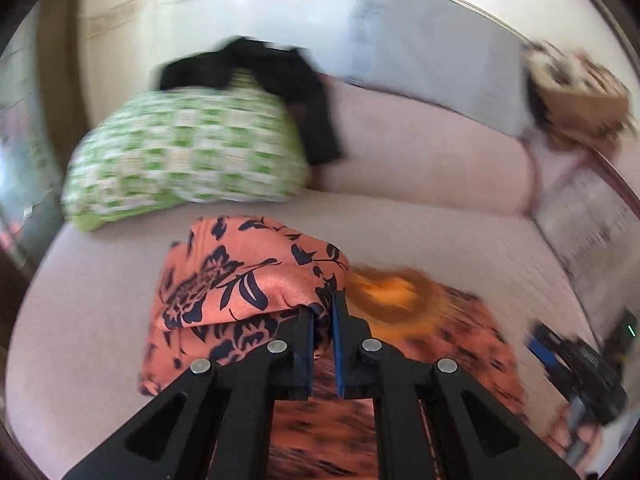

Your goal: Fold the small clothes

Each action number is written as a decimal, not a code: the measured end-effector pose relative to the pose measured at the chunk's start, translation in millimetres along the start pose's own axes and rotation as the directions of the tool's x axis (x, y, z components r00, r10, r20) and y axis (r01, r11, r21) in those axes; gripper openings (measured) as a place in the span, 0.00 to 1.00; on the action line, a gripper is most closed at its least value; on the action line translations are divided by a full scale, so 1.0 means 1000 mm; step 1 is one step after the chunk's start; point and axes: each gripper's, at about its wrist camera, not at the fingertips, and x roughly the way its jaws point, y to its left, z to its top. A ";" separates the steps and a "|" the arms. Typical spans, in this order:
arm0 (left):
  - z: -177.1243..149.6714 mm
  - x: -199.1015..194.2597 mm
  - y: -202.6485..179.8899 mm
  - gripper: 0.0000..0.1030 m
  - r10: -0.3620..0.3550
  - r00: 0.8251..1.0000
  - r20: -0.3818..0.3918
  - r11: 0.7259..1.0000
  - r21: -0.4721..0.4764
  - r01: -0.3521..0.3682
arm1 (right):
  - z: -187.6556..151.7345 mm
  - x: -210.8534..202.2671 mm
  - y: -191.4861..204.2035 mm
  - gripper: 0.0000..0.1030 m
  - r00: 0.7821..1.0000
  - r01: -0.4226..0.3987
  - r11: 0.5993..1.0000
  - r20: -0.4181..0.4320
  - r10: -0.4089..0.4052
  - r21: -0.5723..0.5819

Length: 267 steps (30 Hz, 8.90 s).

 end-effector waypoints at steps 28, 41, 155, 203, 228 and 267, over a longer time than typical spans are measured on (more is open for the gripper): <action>-0.093 0.088 0.120 0.75 0.473 0.863 -0.176 0.849 -0.172 -0.500 | -0.095 0.076 0.106 0.67 0.943 0.086 0.796 -0.208 -0.258 -0.599; -0.090 0.092 0.124 0.23 0.317 0.934 -0.165 0.905 -0.241 -0.349 | -0.099 0.164 0.125 0.24 0.782 0.334 0.651 -0.185 -0.595 -0.682; -0.259 -0.072 0.155 0.66 0.260 0.955 -0.142 0.920 -0.266 -0.289 | -0.140 -0.149 -0.032 0.73 0.909 -0.082 0.947 -0.412 -0.056 -0.310; -0.315 -0.060 0.180 0.39 -0.026 0.910 -0.413 0.925 -0.356 -0.135 | -0.206 -0.125 -0.146 0.59 0.791 0.162 0.982 -0.608 -0.071 0.097; -0.226 -0.119 0.191 0.08 -0.305 0.944 -0.122 0.851 -0.480 0.213 | -0.109 -0.179 -0.005 0.08 0.941 -0.161 0.970 -0.326 0.094 -0.184; -0.130 0.048 0.123 0.50 0.040 0.996 -0.079 0.815 -0.574 -0.079 | -0.007 0.030 0.051 0.72 0.953 0.059 0.923 -0.253 -0.165 -0.379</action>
